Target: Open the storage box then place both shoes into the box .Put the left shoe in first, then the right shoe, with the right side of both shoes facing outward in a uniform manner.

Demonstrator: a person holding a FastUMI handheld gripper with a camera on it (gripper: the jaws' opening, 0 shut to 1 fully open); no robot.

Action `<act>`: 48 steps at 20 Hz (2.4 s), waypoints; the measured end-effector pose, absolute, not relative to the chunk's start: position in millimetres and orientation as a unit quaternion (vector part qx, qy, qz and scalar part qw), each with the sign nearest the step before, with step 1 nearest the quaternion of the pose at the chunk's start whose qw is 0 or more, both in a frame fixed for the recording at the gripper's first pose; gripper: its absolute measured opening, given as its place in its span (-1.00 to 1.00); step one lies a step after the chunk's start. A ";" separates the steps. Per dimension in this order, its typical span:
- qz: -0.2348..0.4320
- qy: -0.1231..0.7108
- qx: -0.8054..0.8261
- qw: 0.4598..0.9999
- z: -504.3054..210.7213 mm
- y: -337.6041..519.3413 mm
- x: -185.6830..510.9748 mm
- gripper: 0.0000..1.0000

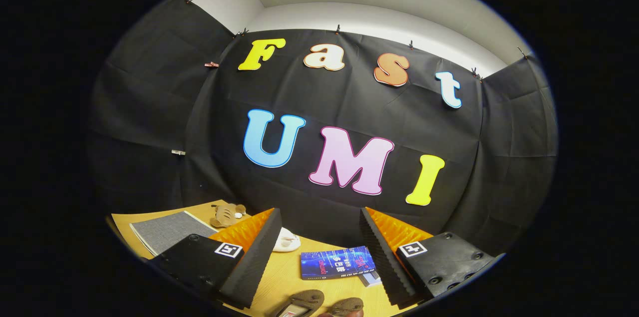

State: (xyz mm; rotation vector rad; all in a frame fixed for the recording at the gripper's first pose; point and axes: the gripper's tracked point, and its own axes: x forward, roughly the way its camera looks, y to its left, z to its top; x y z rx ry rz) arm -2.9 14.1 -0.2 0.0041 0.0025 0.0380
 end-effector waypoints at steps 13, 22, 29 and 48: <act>0.037 0.000 0.007 0.999 -3.5 21.8 -3.7 0.95; 0.223 0.046 0.092 0.969 -36.5 114.6 8.3 0.92; 0.332 0.199 0.330 0.861 -122.2 178.9 23.7 0.92; 0.455 0.400 0.621 0.498 -245.1 309.1 3.5 0.90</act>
